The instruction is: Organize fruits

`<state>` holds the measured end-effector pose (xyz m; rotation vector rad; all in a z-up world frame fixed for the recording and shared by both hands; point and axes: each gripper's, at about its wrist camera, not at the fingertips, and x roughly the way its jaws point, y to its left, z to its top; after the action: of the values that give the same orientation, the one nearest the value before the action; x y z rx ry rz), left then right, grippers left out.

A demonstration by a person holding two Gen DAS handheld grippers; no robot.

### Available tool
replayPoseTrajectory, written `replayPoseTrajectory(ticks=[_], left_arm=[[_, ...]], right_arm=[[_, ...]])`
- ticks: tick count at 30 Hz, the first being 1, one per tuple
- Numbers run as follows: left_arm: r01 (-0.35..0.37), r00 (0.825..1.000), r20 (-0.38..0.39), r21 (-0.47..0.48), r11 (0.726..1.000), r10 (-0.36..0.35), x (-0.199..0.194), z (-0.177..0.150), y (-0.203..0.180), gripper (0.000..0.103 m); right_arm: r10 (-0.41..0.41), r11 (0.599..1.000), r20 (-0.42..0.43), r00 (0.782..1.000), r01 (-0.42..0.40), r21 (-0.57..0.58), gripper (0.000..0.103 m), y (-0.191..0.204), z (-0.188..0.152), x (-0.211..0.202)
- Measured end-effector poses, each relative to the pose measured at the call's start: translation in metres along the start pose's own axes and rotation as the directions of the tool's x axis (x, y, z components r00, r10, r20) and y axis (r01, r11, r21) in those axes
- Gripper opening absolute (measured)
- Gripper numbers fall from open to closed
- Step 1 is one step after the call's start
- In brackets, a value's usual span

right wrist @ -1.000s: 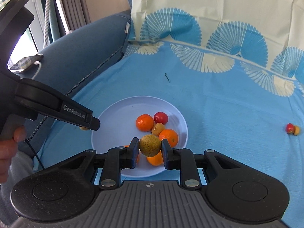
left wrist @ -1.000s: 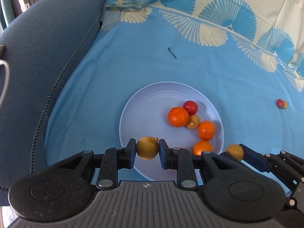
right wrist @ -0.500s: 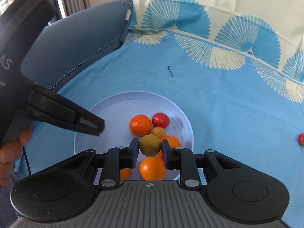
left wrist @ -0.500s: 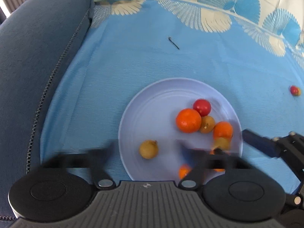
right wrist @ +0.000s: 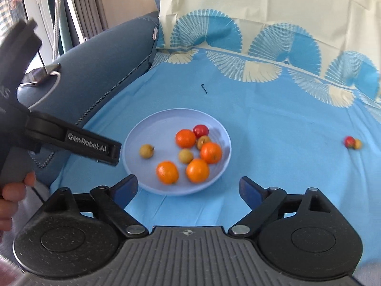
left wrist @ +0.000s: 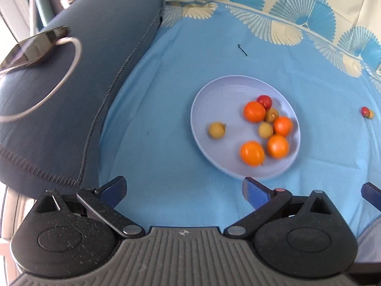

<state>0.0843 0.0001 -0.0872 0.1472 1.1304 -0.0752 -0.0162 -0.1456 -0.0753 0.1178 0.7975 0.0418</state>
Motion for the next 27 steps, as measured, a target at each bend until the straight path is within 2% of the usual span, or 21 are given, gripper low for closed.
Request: replayPoseTrajectory(ticks=[5,13,21,27], left_arm=[[0.019,0.997,0.072,0.005,1.000,-0.020,-0.040,-0.030,0.001,0.103],[0.018,0.983,0.180,0.030,0.999,-0.023,-0.086,-0.059,-0.004,0.103],[0.029,0.971,0.237,0.051,0.998,-0.040,-0.109,-0.073,-0.009,0.103],[0.028,0.966,0.256,0.047,0.999,-0.039,-0.115,-0.076,-0.007,0.103]], right_arm=[[-0.024,0.998,0.084,0.996,0.029,-0.051,0.100,0.007,-0.020,-0.044],[-0.063,0.998,0.184,0.981,0.067,-0.018,0.102,0.005,-0.036,-0.092],[-0.068,0.995,0.241,0.968,0.082,-0.050,0.102,0.010,-0.045,-0.122],[-0.069,0.995,0.257,0.964,0.086,-0.057,0.102,0.013,-0.046,-0.128]])
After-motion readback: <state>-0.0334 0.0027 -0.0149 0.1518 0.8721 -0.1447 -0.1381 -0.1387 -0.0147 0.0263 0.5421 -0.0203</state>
